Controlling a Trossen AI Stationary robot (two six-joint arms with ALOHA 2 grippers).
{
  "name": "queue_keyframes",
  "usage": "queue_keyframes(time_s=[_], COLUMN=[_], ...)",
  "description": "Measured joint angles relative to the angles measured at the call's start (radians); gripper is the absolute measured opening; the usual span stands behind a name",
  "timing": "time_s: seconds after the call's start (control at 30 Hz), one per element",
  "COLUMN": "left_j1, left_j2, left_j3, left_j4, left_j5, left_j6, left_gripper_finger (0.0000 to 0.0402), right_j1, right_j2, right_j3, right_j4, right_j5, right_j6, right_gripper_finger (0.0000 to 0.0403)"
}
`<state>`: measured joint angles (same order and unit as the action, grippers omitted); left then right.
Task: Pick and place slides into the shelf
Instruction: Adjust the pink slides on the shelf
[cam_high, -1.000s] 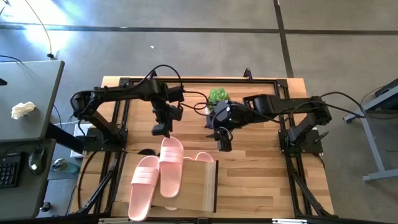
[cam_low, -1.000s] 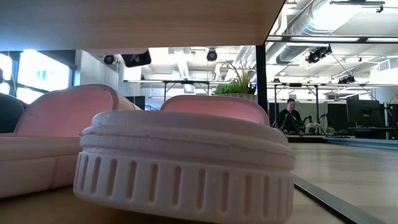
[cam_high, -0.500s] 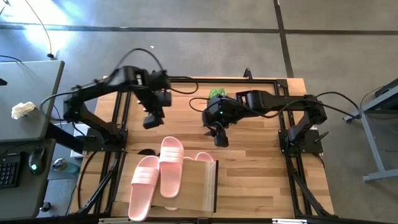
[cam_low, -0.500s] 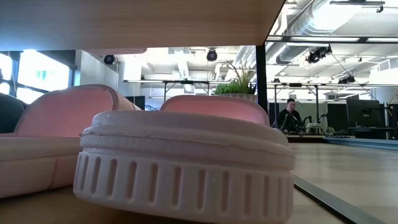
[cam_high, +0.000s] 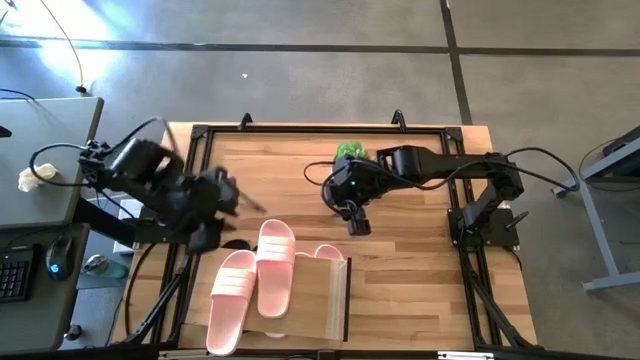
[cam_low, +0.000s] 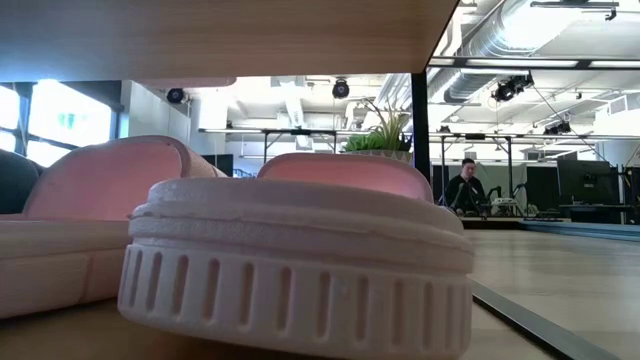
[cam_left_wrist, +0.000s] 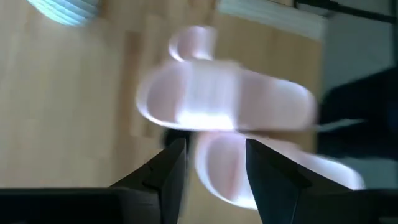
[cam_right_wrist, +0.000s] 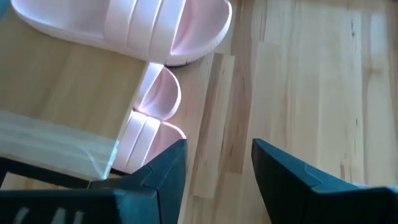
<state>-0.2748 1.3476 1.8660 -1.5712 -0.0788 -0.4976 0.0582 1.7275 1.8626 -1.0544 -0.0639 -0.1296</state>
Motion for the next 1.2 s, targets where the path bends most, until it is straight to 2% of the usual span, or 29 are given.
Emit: queue_keyframes(time_s=[0.27,0.47,0.67,0.93,1.2], left_j1=[-0.306,-0.433,-0.503,-0.557,-0.565], left_j2=[0.097,0.21,0.324,0.383,0.405], left_j3=[0.0,0.0,-0.001,-0.001,-0.011], left_j4=[0.0,0.0,0.0,0.0,0.001], left_j5=[0.023,0.008,0.002,-0.142,-0.187], left_j6=[-0.396,-0.569,-0.567,-0.503,-0.456], left_gripper_finger=[0.015,0.015,0.015,0.015,0.0149], right_j1=[0.0,0.0,0.0,0.0,0.001], right_j2=[0.0,0.0,0.0,0.0,0.0], right_j3=[0.0,0.0,0.0,0.0,0.0], right_j4=[-0.031,-0.029,-0.029,-0.026,-0.028], right_j5=[0.0,0.046,0.147,0.296,0.324], right_j6=[-0.016,-0.064,-0.029,0.025,0.051], right_gripper_finger=[0.0171,0.0171,0.0171,0.0171,0.0171])
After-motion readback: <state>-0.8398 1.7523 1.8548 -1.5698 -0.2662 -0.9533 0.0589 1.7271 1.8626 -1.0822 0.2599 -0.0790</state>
